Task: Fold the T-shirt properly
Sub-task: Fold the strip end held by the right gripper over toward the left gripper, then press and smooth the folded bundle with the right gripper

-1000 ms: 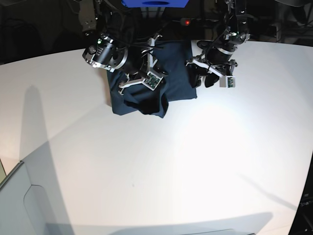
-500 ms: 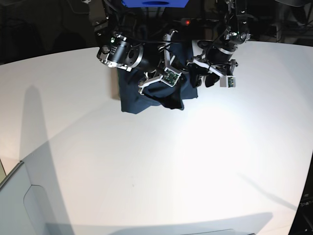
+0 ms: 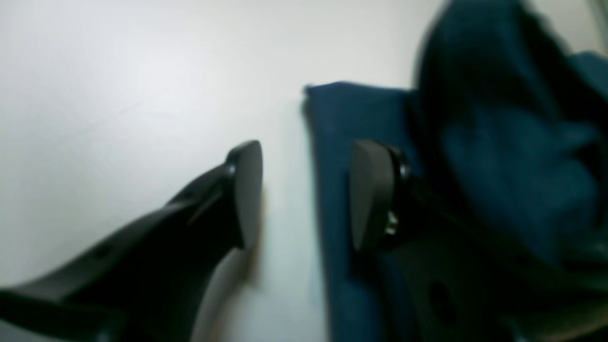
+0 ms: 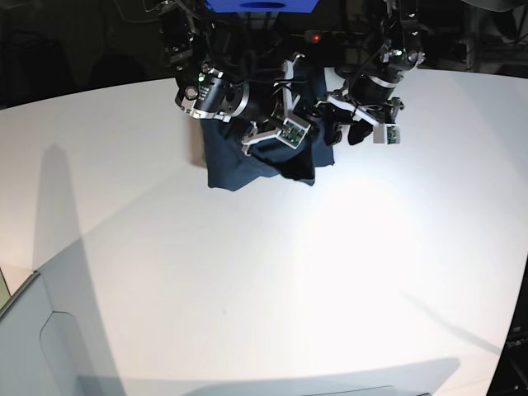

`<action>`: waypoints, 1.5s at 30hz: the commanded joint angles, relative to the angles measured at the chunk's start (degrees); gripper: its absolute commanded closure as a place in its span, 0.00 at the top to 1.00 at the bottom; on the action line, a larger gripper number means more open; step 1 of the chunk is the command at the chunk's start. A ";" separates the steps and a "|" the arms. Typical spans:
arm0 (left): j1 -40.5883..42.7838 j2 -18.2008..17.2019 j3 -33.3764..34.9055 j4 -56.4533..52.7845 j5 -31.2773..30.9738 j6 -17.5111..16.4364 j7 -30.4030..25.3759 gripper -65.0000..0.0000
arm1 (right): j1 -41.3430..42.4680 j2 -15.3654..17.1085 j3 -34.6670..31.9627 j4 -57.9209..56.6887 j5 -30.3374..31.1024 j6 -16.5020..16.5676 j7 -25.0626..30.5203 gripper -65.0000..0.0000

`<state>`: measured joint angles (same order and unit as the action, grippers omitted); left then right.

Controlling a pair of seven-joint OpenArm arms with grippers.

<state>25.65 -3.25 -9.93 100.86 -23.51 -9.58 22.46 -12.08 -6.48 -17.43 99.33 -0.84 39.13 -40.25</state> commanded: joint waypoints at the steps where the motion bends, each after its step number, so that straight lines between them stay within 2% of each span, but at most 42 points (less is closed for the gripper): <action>1: 0.33 -0.23 -1.45 2.39 -0.45 -0.04 -1.40 0.44 | 0.52 -0.42 -0.28 1.99 1.59 0.87 1.70 0.00; 8: 3.14 -0.31 -4.26 5.03 -0.45 -0.13 -1.40 0.44 | -0.10 -0.42 -0.28 8.50 1.59 0.87 1.26 0.00; 14: 4.64 0.30 -9.45 6.17 -0.54 -0.13 -1.40 0.44 | -1.24 -0.42 -0.64 9.73 1.59 0.87 1.26 0.00; 28: 4.37 0.48 -10.86 6.17 -0.54 -0.13 -1.40 0.44 | 2.19 -0.51 -1.95 0.06 1.50 0.87 1.70 0.01; 31: 4.28 0.48 -11.12 6.17 -0.54 -0.13 -1.40 0.44 | 2.19 -0.51 -1.95 0.06 1.50 0.87 1.44 0.16; 36: 4.28 0.39 -11.21 6.17 -0.54 -0.13 -1.40 0.44 | 1.57 -0.33 -1.95 1.02 1.68 0.87 1.35 0.52; 38: 4.28 0.30 -11.21 6.26 -0.54 -0.13 -1.49 0.44 | 0.60 0.81 -1.69 3.75 1.85 0.87 1.35 0.59; 41: 4.37 0.12 -11.38 6.26 -0.54 -0.13 -1.58 0.44 | -0.72 2.13 -1.51 9.11 1.68 0.87 1.35 0.64; 45: 4.28 0.39 -13.93 6.26 -0.54 -0.13 -1.49 0.44 | -2.47 4.68 -0.37 14.74 1.50 0.87 1.35 0.64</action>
<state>29.82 -2.61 -23.62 105.86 -23.40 -9.47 22.31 -14.39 -1.61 -17.87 113.10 -0.19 39.13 -40.05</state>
